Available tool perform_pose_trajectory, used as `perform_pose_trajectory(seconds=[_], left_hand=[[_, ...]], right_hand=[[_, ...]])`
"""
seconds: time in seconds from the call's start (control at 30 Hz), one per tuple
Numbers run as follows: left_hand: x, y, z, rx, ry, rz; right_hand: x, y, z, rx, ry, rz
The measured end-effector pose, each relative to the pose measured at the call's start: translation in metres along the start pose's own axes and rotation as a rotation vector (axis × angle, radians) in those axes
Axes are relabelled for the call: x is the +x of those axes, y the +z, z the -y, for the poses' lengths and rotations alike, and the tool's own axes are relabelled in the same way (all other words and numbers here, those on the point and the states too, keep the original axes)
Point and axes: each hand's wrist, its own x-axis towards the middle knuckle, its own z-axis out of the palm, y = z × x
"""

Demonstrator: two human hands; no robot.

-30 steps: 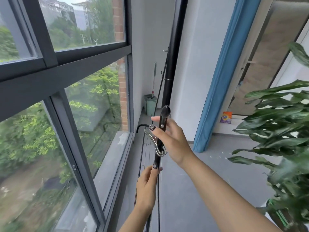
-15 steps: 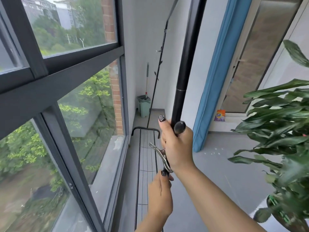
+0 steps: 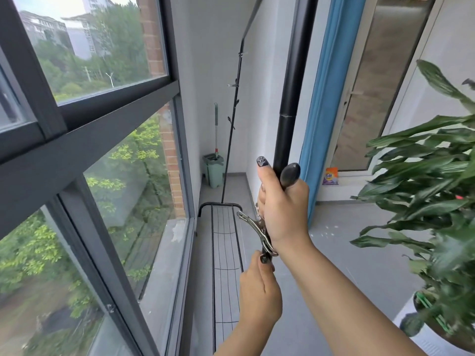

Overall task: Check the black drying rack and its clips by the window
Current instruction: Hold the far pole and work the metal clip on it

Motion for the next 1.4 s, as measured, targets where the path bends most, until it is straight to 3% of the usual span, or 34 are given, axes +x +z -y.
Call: perform_pose_trajectory(seconds=[0.4, 0.67, 0.93, 1.17, 1.4], left_hand=[[0.02, 0.01, -0.014, -0.058, 0.017, 0.076], [0.029, 0.006, -0.019, -0.04, 0.014, 0.036], [0.043, -0.009, -0.017, -0.118, -0.009, -0.107], [0.071, -0.003, -0.023, -0.116, 0.046, -0.106], [0.114, 0.03, -0.039, -0.303, -0.036, -0.112]], right_hand=[[0.023, -0.006, 0.006, -0.05, -0.023, -0.012], [0.03, 0.001, 0.015, -0.058, -0.036, 0.005], [0.04, 0.022, 0.02, -0.107, -0.018, 0.041], [0.072, 0.026, 0.019, -0.106, -0.05, 0.058], [0.12, 0.03, 0.018, -0.163, -0.089, 0.126]])
